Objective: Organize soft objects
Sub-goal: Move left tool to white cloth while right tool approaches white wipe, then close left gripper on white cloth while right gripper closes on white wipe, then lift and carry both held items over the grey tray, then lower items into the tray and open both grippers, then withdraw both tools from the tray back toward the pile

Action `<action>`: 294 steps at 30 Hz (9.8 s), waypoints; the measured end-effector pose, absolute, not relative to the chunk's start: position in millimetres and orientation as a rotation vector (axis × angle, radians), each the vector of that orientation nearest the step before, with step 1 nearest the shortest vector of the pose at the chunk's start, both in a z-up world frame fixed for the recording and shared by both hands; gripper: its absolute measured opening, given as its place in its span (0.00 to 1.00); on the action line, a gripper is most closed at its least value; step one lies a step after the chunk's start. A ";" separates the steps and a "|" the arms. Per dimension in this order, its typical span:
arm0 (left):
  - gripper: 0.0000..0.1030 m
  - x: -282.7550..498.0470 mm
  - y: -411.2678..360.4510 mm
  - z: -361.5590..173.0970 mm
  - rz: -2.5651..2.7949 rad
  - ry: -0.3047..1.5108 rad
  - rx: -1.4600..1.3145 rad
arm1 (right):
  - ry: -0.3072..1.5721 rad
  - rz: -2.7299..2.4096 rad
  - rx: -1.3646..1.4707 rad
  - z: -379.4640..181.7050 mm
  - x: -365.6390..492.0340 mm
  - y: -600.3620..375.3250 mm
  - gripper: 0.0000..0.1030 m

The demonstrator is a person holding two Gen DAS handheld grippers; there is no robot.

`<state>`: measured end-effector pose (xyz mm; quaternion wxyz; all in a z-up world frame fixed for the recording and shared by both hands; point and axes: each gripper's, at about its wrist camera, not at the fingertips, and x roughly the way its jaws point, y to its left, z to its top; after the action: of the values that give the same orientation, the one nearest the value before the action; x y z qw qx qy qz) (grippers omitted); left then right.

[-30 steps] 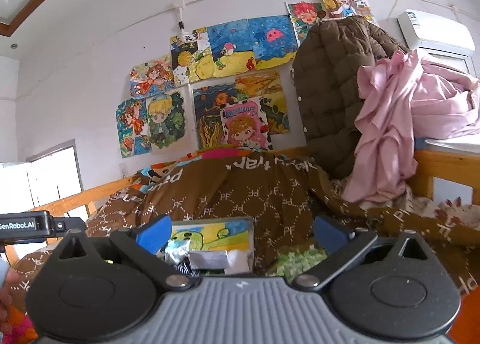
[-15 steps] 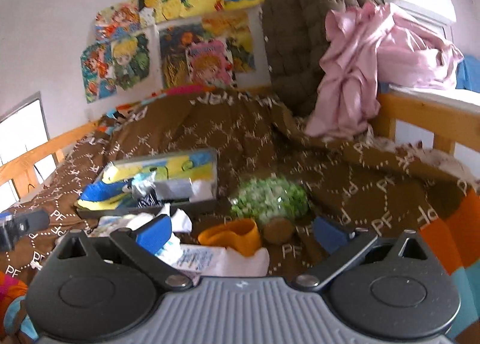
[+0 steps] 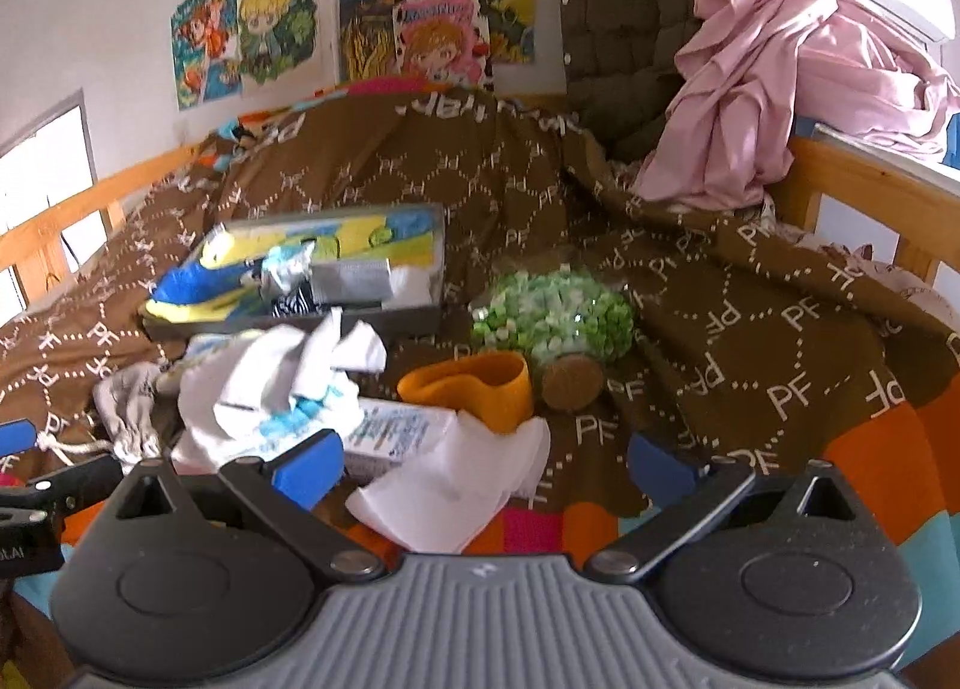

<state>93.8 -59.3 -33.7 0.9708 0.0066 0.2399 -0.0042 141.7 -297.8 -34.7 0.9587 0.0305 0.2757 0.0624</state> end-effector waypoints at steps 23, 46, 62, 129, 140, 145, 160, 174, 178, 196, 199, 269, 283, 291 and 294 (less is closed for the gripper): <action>0.99 107.9 -52.1 -49.3 0.007 0.560 0.039 | 0.675 0.238 -0.066 -50.3 151.9 -270.7 1.00; 0.99 155.8 -68.5 -40.5 -0.038 0.485 0.035 | 0.720 0.297 -0.068 -61.0 163.8 -262.7 1.00; 0.99 227.2 -93.6 -59.1 -0.165 0.528 -0.002 | 0.741 0.178 -0.005 -87.9 204.9 -279.9 1.00; 0.02 214.5 -114.5 -39.6 -0.265 0.520 0.115 | 0.731 0.128 -0.129 -106.6 218.9 -266.4 0.07; 0.02 194.3 -110.2 3.2 -0.249 0.448 0.105 | 0.536 0.157 -0.042 -74.0 192.8 -278.1 0.03; 0.02 188.3 -108.6 17.0 -0.235 0.428 0.100 | 0.462 0.192 -0.027 -63.4 182.8 -277.7 0.03; 0.02 237.8 -92.6 49.6 -0.197 0.361 0.026 | 0.218 0.293 0.083 -15.0 242.1 -260.6 0.03; 0.02 394.1 -49.5 8.3 -0.056 0.372 -0.043 | 0.272 0.388 0.231 -42.2 413.9 -241.3 0.03; 0.02 422.4 -38.0 -14.9 -0.025 0.431 -0.132 | 0.404 0.401 0.334 -63.1 440.5 -249.9 0.03; 0.05 430.8 -45.0 -59.3 -0.021 0.534 -0.159 | 0.509 0.399 0.309 -89.1 459.6 -242.3 0.11; 0.06 430.1 -45.4 -59.2 -0.024 0.535 -0.160 | 0.516 0.397 0.307 -89.9 459.8 -241.7 0.13; 0.99 144.9 -24.7 60.9 0.052 0.186 -0.220 | 0.067 0.247 0.112 41.1 181.9 -289.8 1.00; 0.99 109.6 -33.4 31.5 -0.015 0.223 -0.153 | 0.133 0.197 0.070 9.5 115.1 -301.6 1.00; 0.99 98.9 -40.3 5.8 -0.040 0.291 -0.106 | 0.238 0.198 0.025 -15.2 109.4 -290.4 1.00; 0.99 96.6 -40.7 -4.1 -0.045 0.317 -0.089 | 0.259 0.205 -0.004 -21.0 111.6 -283.3 1.00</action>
<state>96.6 -40.7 -4.1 0.9862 -0.0444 0.1579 -0.0223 111.6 -283.3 -21.0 0.9864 -0.0018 0.1290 0.1019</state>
